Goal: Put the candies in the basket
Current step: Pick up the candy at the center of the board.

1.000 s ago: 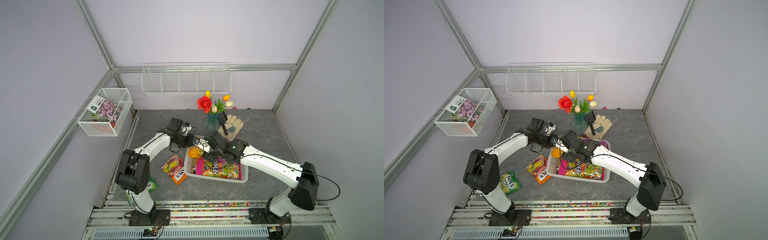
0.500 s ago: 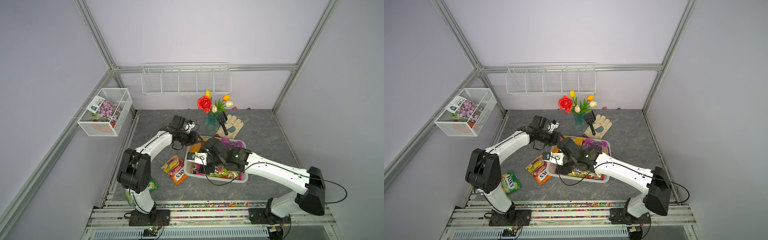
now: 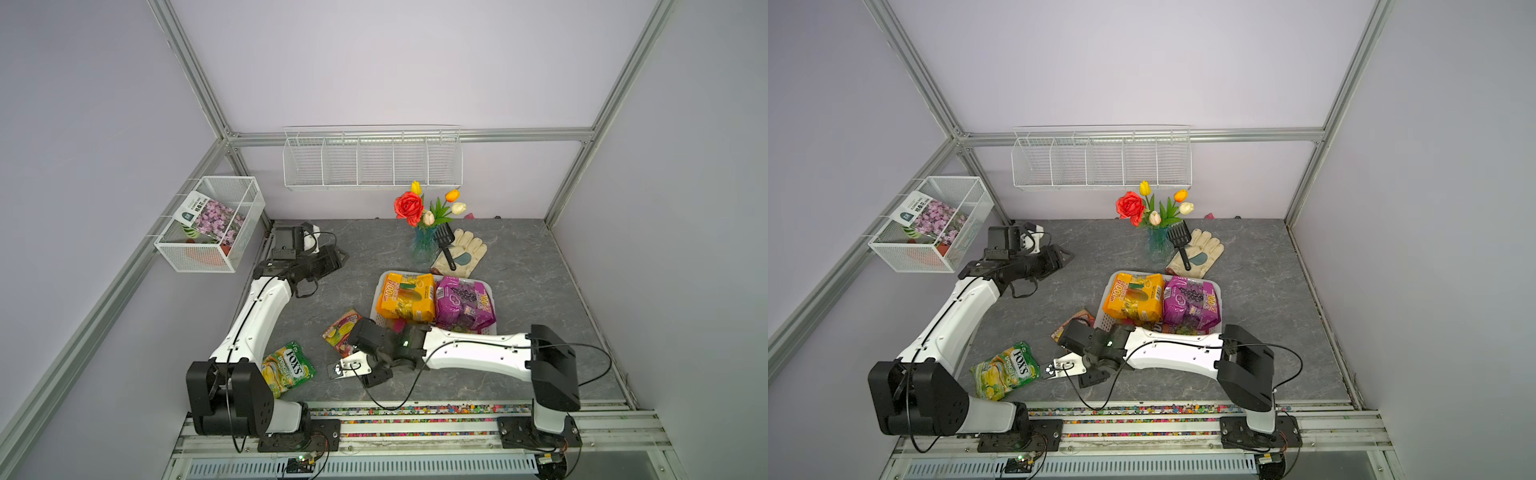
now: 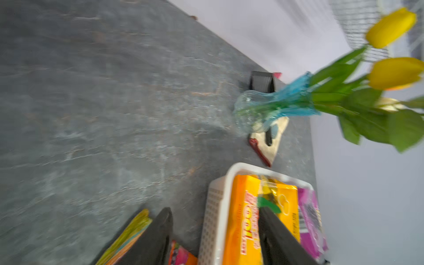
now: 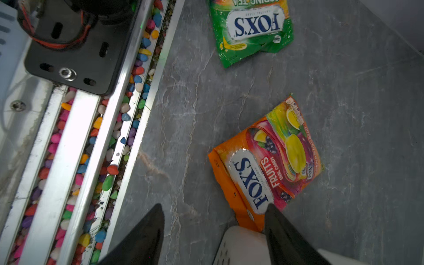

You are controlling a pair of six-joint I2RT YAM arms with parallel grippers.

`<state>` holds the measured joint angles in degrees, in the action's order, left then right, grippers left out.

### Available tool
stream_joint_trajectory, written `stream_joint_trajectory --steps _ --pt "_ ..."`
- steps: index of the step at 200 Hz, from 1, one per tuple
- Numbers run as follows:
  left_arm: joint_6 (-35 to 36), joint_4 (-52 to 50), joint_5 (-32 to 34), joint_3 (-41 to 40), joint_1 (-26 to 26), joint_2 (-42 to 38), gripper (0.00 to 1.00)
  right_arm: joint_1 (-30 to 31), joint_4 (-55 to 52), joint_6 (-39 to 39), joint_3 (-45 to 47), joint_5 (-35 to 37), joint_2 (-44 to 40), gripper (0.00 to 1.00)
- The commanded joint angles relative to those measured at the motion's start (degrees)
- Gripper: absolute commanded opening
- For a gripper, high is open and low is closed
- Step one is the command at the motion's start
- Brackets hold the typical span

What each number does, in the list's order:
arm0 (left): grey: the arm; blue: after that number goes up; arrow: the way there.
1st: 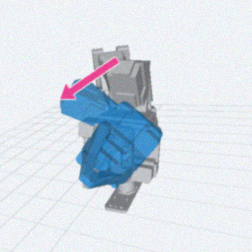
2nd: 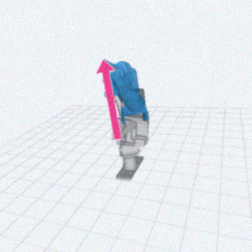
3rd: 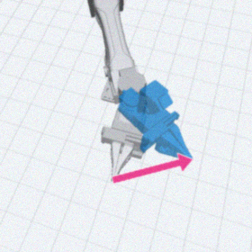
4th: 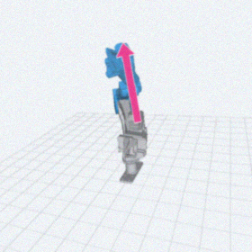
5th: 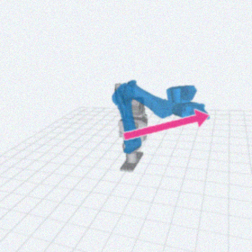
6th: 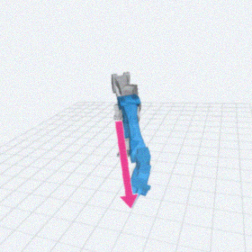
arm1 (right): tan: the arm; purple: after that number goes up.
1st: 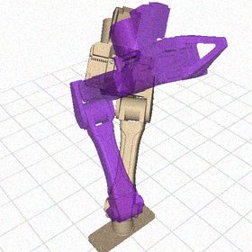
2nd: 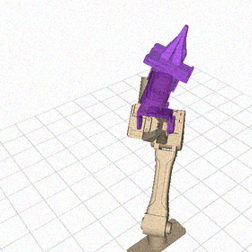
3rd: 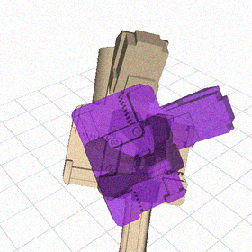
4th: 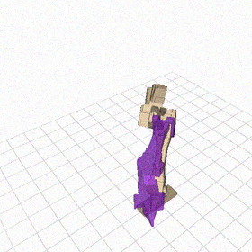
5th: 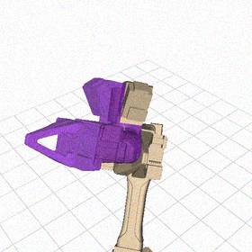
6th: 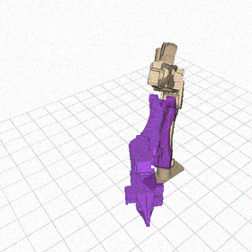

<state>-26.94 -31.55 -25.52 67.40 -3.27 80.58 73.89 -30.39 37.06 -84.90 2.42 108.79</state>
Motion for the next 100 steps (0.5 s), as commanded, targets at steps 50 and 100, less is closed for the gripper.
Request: stream_joint_trajectory --steps 50,100 --pt "-3.08 1.39 5.56 -7.81 5.1 0.89 0.63 1.55 10.59 10.54 2.21 16.23 7.75 0.66" --pt "-1.85 1.56 6.74 -8.55 5.11 1.38 0.63 1.68 16.68 14.63 3.22 15.22 11.65 0.49"
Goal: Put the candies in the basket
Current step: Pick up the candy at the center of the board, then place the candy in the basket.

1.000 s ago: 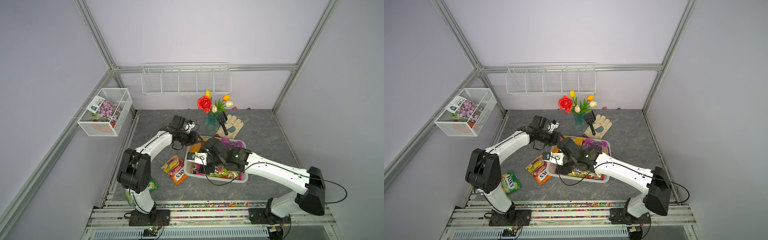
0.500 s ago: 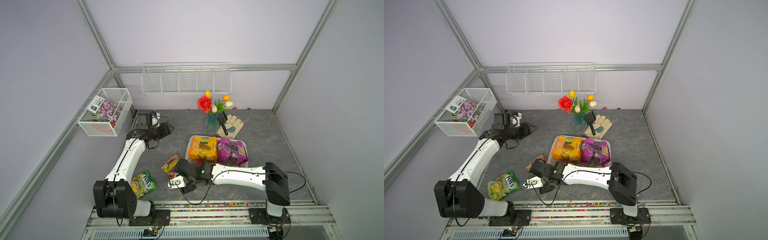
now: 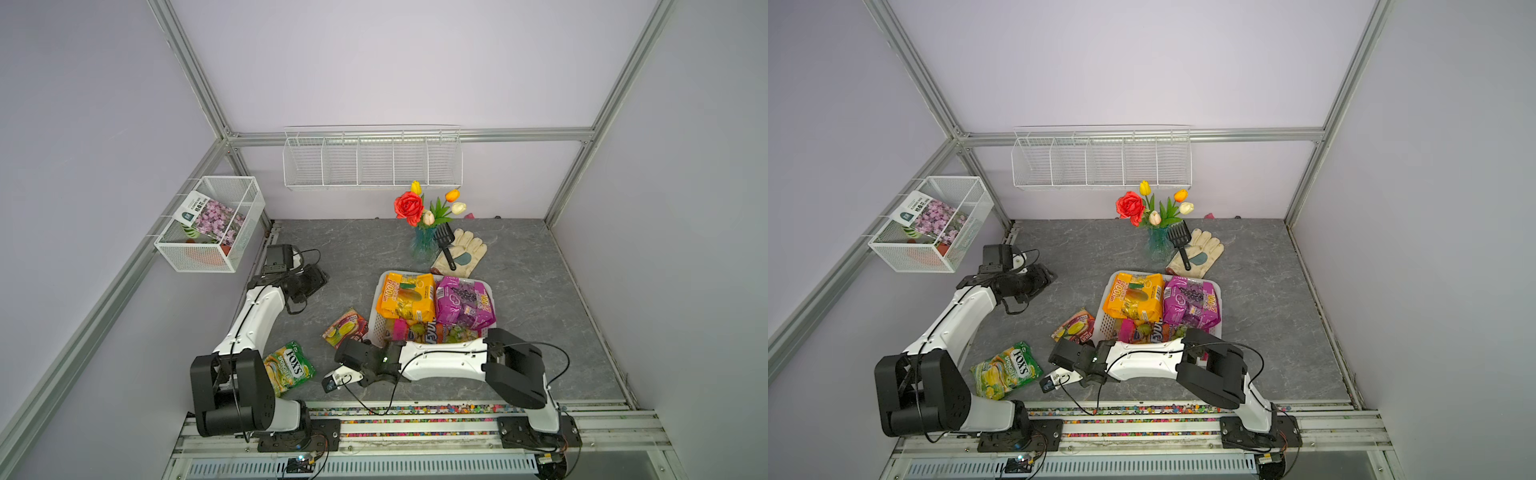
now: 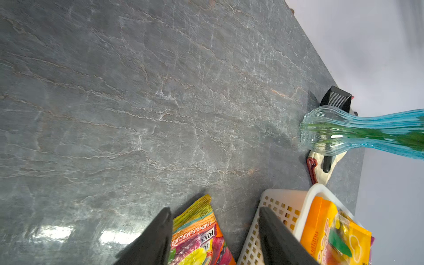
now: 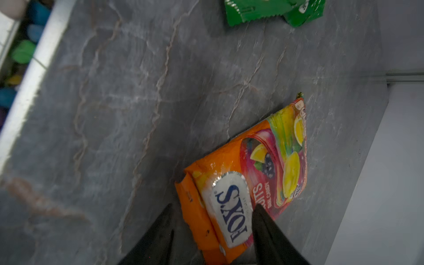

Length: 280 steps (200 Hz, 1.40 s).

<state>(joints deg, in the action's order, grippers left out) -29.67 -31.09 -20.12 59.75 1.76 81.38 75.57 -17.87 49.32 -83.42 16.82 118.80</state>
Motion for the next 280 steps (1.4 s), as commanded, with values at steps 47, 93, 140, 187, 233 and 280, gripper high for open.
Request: stream_joint_trajectory --steps 47,93,140,187,233,280 --pt "1.0 1.82 1.14 -1.73 0.09 0.58 0.63 -0.68 3.37 1.68 2.57 -2.53 3.64 0.42" --pt "1.18 2.35 1.04 -2.26 0.09 1.03 0.63 -1.76 7.4 1.3 4.92 -3.61 4.11 0.08" --pt "0.77 2.68 0.81 -2.66 0.09 0.26 0.63 -1.74 23.68 4.91 14.42 -3.65 -4.06 0.0" --pt "-0.98 2.7 0.65 -2.18 0.09 -1.11 0.63 -1.37 19.54 6.2 6.66 -5.39 -13.47 0.0" --pt "-1.53 1.94 0.69 -1.31 0.09 -3.41 0.63 -1.29 17.51 10.67 3.84 -4.5 -20.36 0.0" --pt "-6.07 5.14 -5.08 -3.42 0.06 -2.86 0.63 -4.13 12.54 12.28 1.05 -3.24 -25.18 0.0"
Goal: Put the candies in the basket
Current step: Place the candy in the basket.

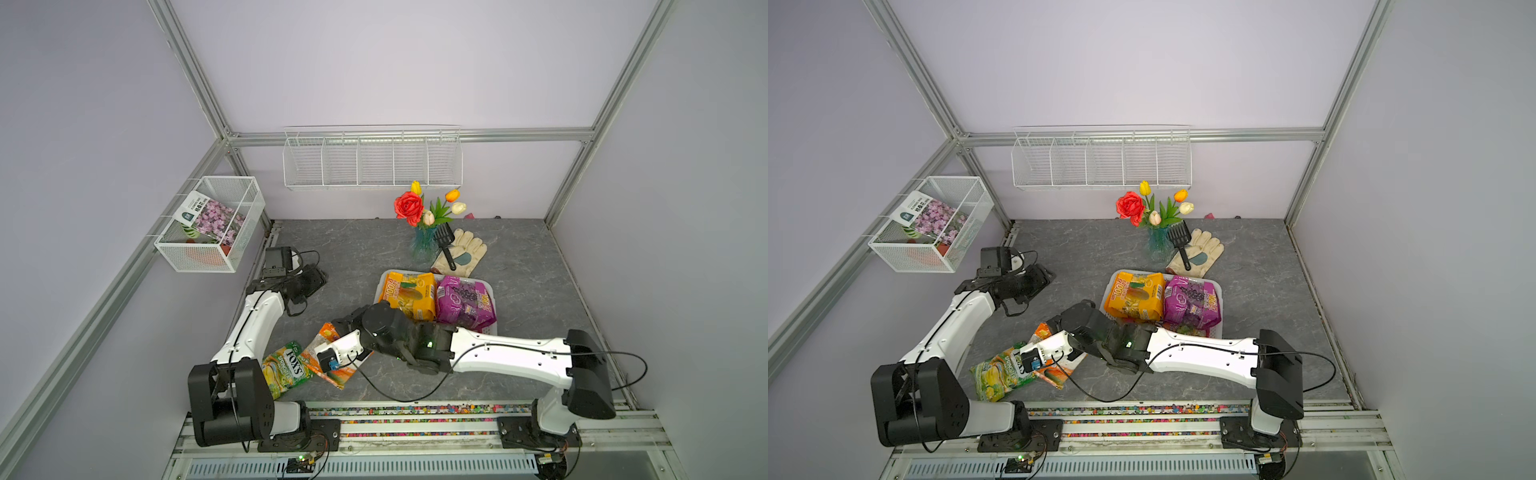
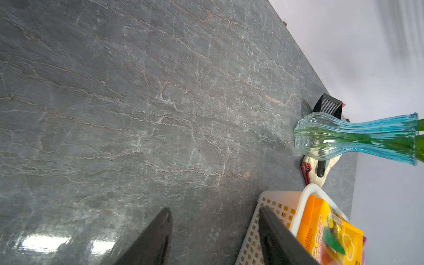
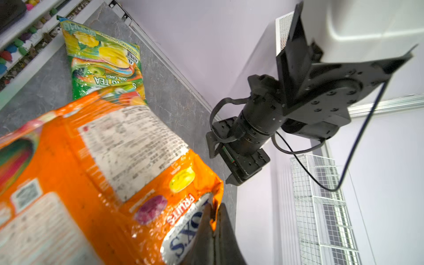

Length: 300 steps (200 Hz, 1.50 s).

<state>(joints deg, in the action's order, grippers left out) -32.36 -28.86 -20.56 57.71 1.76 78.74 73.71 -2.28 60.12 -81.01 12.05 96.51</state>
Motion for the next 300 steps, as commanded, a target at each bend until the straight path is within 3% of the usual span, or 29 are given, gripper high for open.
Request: stream_joint_trajectory --steps 1,22,88,120,141,190,267,300 --pt "-3.53 3.1 -4.79 -1.56 0.08 -0.15 0.63 -2.44 -3.1 1.44 -1.35 1.46 -2.99 0.0" --pt "-5.69 5.86 -9.83 -3.84 -0.55 0.52 0.61 -5.32 -3.49 0.3 -0.99 0.13 -5.45 0.0" --pt "-3.28 5.54 -13.91 -1.64 -3.61 -0.1 0.61 -15.56 -5.01 -10.37 1.47 -6.18 -11.51 0.0" --pt "1.24 3.51 -13.16 1.82 -7.5 0.1 0.6 -17.75 -10.12 -21.58 -0.92 -6.9 -12.54 0.0" --pt "2.03 6.43 -16.84 1.61 -8.53 -0.12 0.61 -17.68 -11.6 -31.89 -0.29 -10.05 -14.23 0.0" --pt "0.42 8.24 -14.66 0.51 -8.53 0.2 0.61 -16.78 -2.59 -47.59 9.95 -15.96 -19.16 0.0" --pt "-0.25 7.5 -14.87 0.41 -8.53 0.54 0.6 -13.97 0.19 -53.55 14.33 -17.57 -21.15 0.0" --pt "-1.32 8.99 -15.19 -2.19 -8.94 0.36 0.6 -15.07 1.05 -54.43 21.02 -8.58 -22.84 0.0"
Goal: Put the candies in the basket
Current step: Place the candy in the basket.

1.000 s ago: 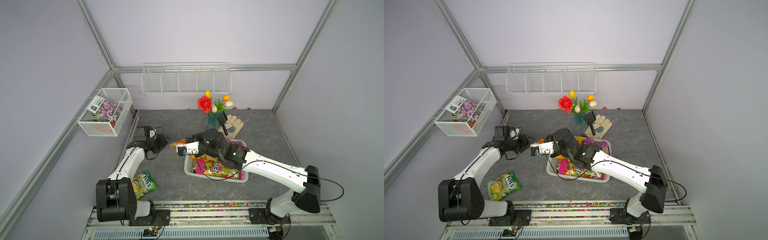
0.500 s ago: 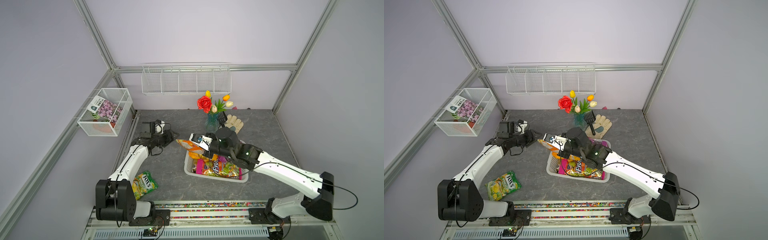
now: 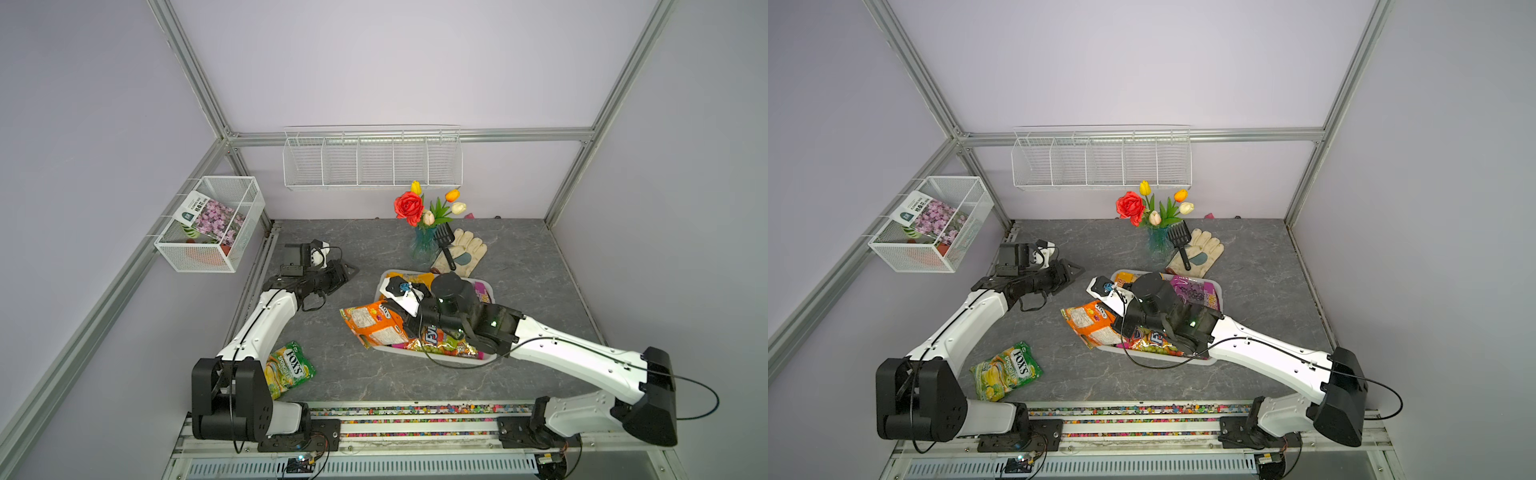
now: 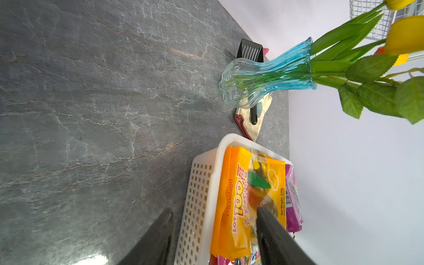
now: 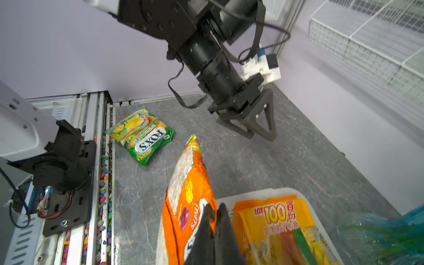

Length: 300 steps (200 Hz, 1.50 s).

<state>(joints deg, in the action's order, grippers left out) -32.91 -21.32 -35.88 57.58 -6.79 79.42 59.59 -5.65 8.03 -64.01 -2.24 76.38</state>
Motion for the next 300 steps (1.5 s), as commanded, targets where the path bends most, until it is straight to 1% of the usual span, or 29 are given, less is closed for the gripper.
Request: stream_joint_trajectory --steps 1,13,34,53,87,126,144,159,172,185,202,229,246,259,273,281,300 --pt "-0.85 1.58 0.08 -2.18 -0.45 -0.27 0.6 -1.05 4.55 -2.29 4.26 5.69 -2.72 0.0" --pt "-1.43 2.86 -0.36 -3.35 -0.96 -0.04 0.6 -2.37 6.1 -2.34 7.32 5.8 -2.9 0.0" --pt "-1.57 3.52 -0.49 -4.1 -1.64 0.8 0.59 -3.64 10.96 -5.73 12.63 8.87 -3.42 0.0" --pt "-1.33 3.52 -0.55 -4.14 -1.59 1.13 0.59 -4.7 14.26 -8.0 15.49 10.89 -5.24 0.0" --pt "-0.58 3.32 -1.18 -3.63 -1.73 1.13 0.59 -7.56 12.79 -8.25 16.09 11.76 -7.56 0.0" --pt "0.45 3.22 -1.74 -3.91 -2.75 0.86 0.59 -9.8 12.48 -7.28 18.88 12.51 -8.66 0.0" --pt "1.21 3.04 -1.34 -3.92 -3.98 0.87 0.59 -9.79 16.81 -8.68 22.61 12.85 -8.51 0.0" --pt "2.53 2.18 -0.79 -3.13 -5.66 1.35 0.59 -9.49 22.69 -10.14 27.23 10.62 -7.95 0.0" --pt "4.22 0.56 -0.72 -2.03 -7.06 1.97 0.57 -8.64 27.43 -12.09 30.35 12.35 -7.37 0.0" --pt "5.89 -1.08 0.02 -1.18 -8.4 2.32 0.56 -8.24 29.52 -12.64 32.01 13.87 -7.06 0.0" --pt "7.1 -2.13 1.13 -1.16 -9.09 2.08 0.55 -8.22 29.27 -11.87 32.73 13.93 -6.53 0.0" --pt "8.21 -2.78 2.5 -0.98 -9.11 1.96 0.54 -7.85 28.41 -11.01 32.62 6.52 -4.43 0.0" --pt "8.08 -2.76 3.14 -0.64 -9.08 1.93 0.54 -6.37 30.18 -11.55 33.06 4.26 -2.73 0.0" --pt "7.78 -3.09 4.45 -0.08 -9.11 1.99 0.54 -5.4 29.99 -11.73 33.12 4.53 -2.07 0.0" --pt "7.42 -4.15 6.43 0.91 -9.1 1.99 0.54 -4.8 29.53 -13.12 34.03 7.2 -3.03 0.0" --pt "7.29 -4.92 7.73 1.43 -9.03 1.82 0.54 -4.77 29.29 -14.2 35.23 9.6 -4.29 0.03" --pt "6.45 -7.01 12.97 2.44 -8.98 1.11 0.55 -4.76 28.2 -15.24 38.27 13.84 -8.65 0.19"
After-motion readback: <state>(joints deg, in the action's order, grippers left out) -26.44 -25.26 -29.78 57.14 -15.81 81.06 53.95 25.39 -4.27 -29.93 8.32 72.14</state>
